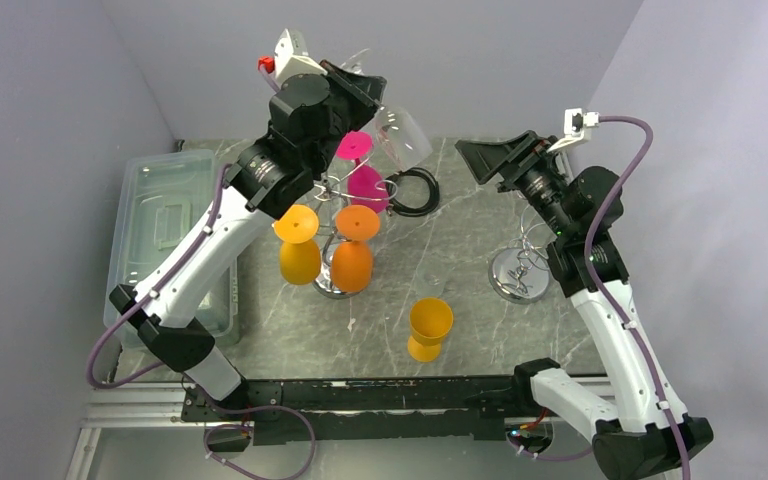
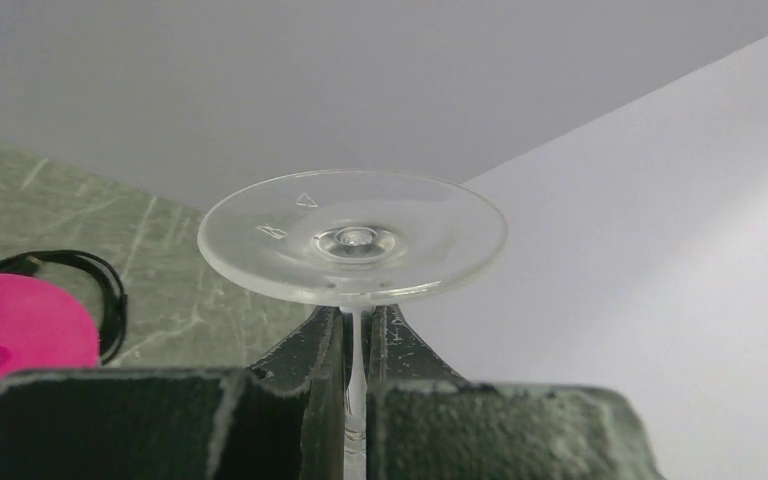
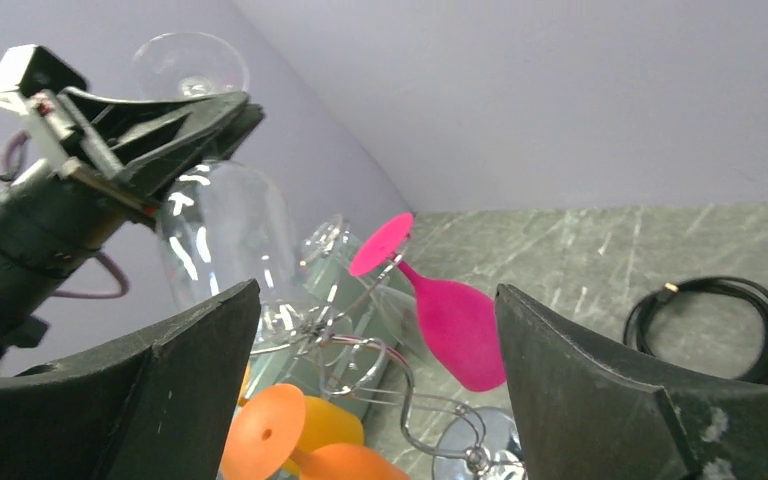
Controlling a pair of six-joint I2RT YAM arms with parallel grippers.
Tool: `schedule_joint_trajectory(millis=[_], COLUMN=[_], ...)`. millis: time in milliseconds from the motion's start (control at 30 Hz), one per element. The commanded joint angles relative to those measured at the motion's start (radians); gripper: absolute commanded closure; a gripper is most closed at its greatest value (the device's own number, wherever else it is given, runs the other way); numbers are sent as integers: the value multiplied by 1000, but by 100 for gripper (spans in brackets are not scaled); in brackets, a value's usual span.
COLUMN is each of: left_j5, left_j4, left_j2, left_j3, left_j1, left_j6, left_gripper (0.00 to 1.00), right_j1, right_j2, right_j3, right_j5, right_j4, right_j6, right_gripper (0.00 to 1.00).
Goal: Take the wine glass off the wine glass rack
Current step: Place the wine glass at the center of the board.
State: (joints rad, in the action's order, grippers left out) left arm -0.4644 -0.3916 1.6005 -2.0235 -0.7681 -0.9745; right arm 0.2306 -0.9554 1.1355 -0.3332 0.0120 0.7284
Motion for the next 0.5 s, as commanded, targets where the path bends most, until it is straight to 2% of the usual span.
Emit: schedule_joint_trajectory(millis=[0, 233, 467], left_j5=[7, -5, -12], left_j4=[114, 118, 146], left_j2=[-6, 8, 10], left_j3=[-19, -13, 27], left_j1=[6, 7, 6], left_j6=[-123, -274, -330], left_gripper=[100, 100, 100], right_j1=[-2, 14, 61], right_j2=[25, 2, -43], right_j3=[-21, -63, -35], right_j5=[-75, -121, -99], right_j4=[189, 301, 301], right_j6=[35, 48, 17], right_gripper=[13, 30, 36])
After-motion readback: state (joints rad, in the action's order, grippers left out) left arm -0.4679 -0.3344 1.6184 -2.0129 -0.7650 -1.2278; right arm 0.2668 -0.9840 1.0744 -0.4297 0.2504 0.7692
